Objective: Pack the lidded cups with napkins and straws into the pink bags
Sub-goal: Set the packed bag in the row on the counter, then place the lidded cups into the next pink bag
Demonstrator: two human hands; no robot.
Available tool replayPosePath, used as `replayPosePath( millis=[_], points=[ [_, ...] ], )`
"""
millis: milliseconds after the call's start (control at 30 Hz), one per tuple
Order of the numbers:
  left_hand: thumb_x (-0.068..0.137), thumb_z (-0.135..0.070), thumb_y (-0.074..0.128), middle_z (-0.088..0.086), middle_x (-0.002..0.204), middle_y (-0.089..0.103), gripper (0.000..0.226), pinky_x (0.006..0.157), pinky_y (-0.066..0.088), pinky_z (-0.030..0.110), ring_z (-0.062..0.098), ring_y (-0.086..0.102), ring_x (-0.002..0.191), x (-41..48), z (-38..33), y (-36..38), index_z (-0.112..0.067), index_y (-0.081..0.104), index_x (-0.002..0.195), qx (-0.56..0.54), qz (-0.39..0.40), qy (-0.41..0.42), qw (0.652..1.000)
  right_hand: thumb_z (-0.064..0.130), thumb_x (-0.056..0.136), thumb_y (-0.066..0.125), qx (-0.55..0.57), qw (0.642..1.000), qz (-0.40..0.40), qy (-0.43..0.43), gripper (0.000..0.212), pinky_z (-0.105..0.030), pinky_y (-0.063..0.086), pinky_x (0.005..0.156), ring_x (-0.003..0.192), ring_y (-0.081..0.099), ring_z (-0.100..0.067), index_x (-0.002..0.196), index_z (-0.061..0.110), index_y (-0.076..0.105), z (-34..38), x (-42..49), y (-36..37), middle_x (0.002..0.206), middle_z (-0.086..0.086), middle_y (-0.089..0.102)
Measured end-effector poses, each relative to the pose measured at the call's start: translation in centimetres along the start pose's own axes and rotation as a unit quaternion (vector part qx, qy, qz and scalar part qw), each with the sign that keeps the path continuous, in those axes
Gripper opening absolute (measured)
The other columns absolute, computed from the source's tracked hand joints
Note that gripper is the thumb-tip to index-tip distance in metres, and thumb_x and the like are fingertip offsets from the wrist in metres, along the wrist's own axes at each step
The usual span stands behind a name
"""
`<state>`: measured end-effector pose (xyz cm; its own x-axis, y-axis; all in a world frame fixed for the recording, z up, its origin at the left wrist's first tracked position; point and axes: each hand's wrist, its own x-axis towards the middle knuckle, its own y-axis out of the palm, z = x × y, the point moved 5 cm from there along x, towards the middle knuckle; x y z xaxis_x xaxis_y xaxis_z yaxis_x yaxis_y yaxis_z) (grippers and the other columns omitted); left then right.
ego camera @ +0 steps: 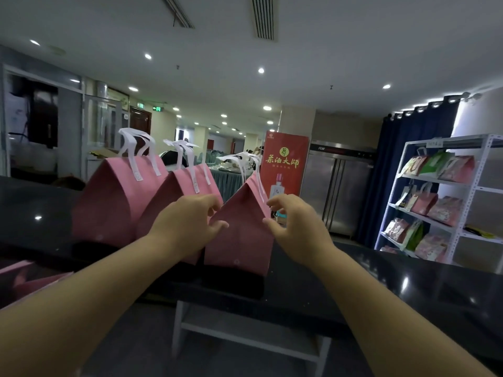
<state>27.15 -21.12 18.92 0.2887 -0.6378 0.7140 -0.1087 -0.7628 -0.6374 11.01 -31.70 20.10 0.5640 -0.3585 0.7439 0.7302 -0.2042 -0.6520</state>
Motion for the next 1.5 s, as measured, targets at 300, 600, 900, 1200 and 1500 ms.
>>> replayPosePath(
  millis=[300, 600, 900, 1200, 1500],
  points=[
    [0.07, -0.046, 0.072, -0.023, 0.059, 0.054, 0.021, 0.057, 0.051, 0.02, -0.005, 0.058, 0.056, -10.4, -0.2, -7.9, -0.029, 0.065, 0.078, 0.051, 0.044, -0.03, 0.997, 0.023, 0.085, 0.066, 0.06, 0.991, 0.056, -0.104, 0.015, -0.04, 0.053, 0.07, 0.083, 0.061, -0.019, 0.098, 0.015, 0.067, 7.4, -5.2, -1.4, 0.094, 0.0, 0.066],
    [0.074, -0.043, 0.068, -0.018, 0.067, 0.065, 0.011, 0.059, 0.054, 0.022, -0.006, 0.062, 0.065, -21.7, 3.9, -12.9, -0.032, 0.067, 0.078, 0.037, 0.081, -0.151, 0.984, 0.034, 0.086, 0.062, 0.121, 0.974, 0.162, -0.102, 0.016, -0.031, 0.048, 0.069, 0.085, 0.06, -0.017, 0.098, 0.024, 0.064, 14.8, -10.1, 3.7, 0.094, 0.008, 0.064],
    [0.071, -0.036, 0.075, -0.001, 0.099, 0.064, 0.036, 0.071, 0.051, 0.039, 0.023, 0.058, 0.091, -26.5, 12.8, -16.7, -0.02, 0.066, 0.102, 0.166, 0.034, -0.186, 0.968, 0.036, 0.09, 0.058, 0.142, 0.958, 0.237, -0.081, 0.019, -0.019, 0.041, 0.059, 0.08, 0.056, -0.013, 0.103, 0.022, 0.06, 22.8, -11.5, 12.5, 0.098, 0.004, 0.063],
    [0.079, -0.046, 0.063, -0.001, 0.116, 0.038, 0.042, 0.072, 0.047, 0.031, 0.02, 0.056, 0.087, -27.5, 21.9, -14.7, -0.029, 0.055, 0.116, 0.154, 0.168, -0.262, 0.938, 0.019, 0.092, 0.057, 0.077, 0.973, 0.208, -0.057, 0.048, -0.029, 0.042, 0.083, 0.112, 0.047, -0.023, 0.138, 0.024, 0.041, 28.2, -8.3, 20.8, 0.136, 0.0, 0.047],
    [0.075, -0.006, 0.072, -0.012, 0.101, 0.054, 0.017, 0.066, 0.038, 0.002, 0.005, 0.053, 0.083, -27.5, 22.1, -14.4, -0.017, 0.073, 0.088, -0.025, 0.104, -0.109, 0.988, 0.003, 0.083, 0.055, -0.079, 0.94, 0.315, -0.102, 0.077, -0.045, 0.033, 0.099, 0.139, 0.018, -0.028, 0.147, 0.032, 0.021, 27.3, -7.0, 24.2, 0.151, 0.006, 0.029]
  ],
)
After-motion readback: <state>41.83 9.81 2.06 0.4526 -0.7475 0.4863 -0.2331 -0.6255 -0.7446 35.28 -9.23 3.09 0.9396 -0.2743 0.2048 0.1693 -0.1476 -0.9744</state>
